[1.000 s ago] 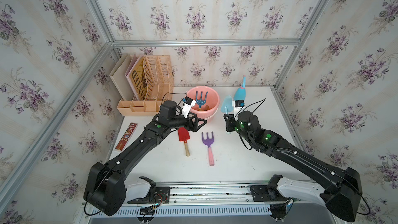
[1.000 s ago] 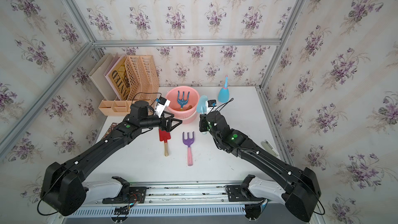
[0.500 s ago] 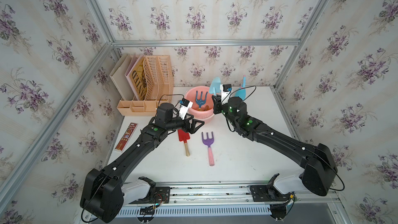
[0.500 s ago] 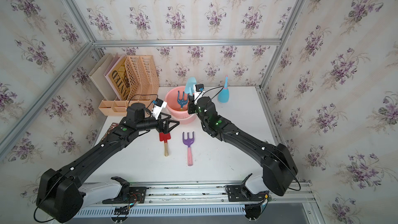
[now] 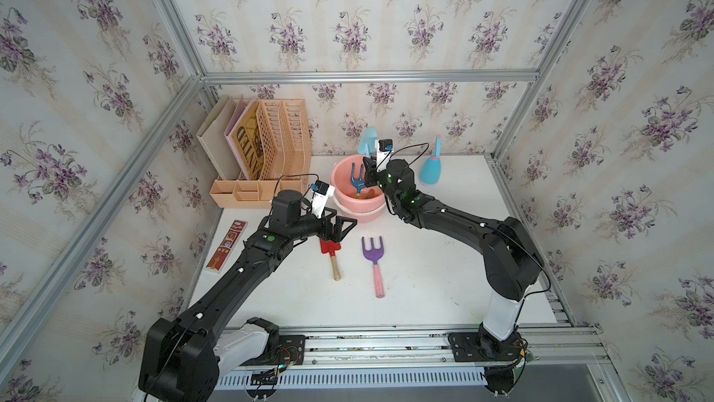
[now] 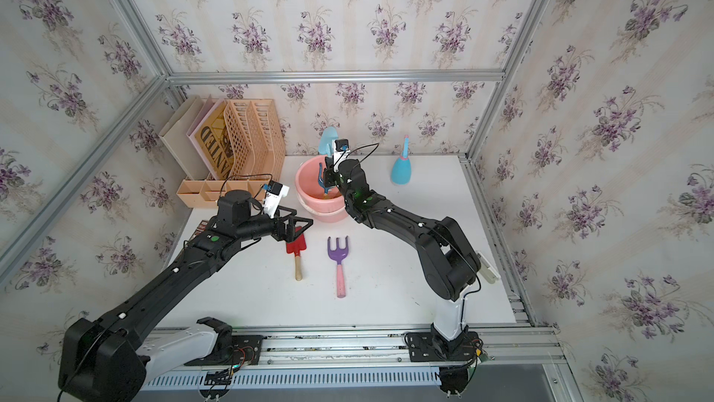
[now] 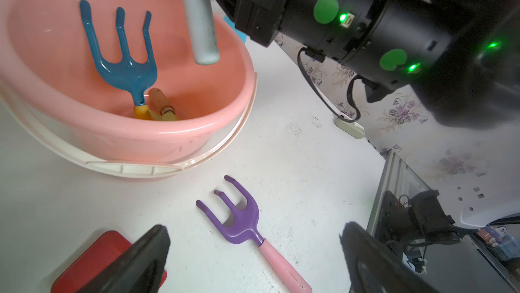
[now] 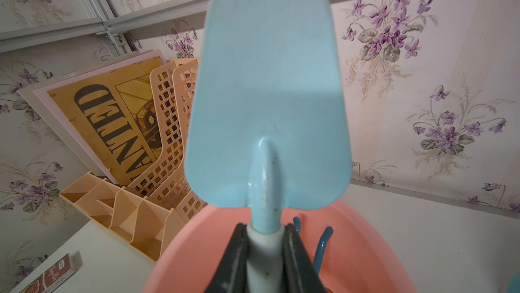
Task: Organize the gardening tools
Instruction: Place the gardening tool in the container.
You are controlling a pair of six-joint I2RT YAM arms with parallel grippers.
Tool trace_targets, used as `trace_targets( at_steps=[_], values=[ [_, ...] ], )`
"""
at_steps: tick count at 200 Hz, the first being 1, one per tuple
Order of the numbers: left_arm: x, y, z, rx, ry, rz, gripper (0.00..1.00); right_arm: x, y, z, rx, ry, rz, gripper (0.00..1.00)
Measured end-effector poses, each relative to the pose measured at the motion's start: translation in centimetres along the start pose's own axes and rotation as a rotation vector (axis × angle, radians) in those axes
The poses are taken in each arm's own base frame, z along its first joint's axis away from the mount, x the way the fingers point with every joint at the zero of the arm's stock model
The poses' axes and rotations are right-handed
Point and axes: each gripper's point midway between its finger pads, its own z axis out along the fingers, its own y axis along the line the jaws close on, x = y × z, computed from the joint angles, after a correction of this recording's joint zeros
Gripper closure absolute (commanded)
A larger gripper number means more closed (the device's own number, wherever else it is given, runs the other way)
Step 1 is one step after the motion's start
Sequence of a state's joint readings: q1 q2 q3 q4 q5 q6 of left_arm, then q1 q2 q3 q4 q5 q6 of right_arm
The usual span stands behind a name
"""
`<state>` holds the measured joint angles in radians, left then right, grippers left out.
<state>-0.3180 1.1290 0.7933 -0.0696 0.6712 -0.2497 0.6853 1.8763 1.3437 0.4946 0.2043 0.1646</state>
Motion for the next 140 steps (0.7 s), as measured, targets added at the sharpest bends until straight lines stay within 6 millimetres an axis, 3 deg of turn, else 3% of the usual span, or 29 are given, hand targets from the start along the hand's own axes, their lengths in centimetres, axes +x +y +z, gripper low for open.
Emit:
trace_targets(
  at_steps=[41, 105, 140],
  values=[
    [-0.2, 0.9, -0.5, -0.026, -0.017, -0.013, 0.01, 3.0, -1.5, 2.2, 0.02, 0.041, 0.026, 1.0],
    [-0.3, 1.2, -0.6, -0.033, -0.022, -0.023, 0.01, 4.5, -1.7, 5.0, 0.019, 0.076, 0.078, 1.0],
    [-0.4, 1.3, -0.7, -0.035, -0.024, -0.024, 0.01, 6.2, -2.2, 5.7, 0.039, 0.133, 0.114, 1.0]
  ],
)
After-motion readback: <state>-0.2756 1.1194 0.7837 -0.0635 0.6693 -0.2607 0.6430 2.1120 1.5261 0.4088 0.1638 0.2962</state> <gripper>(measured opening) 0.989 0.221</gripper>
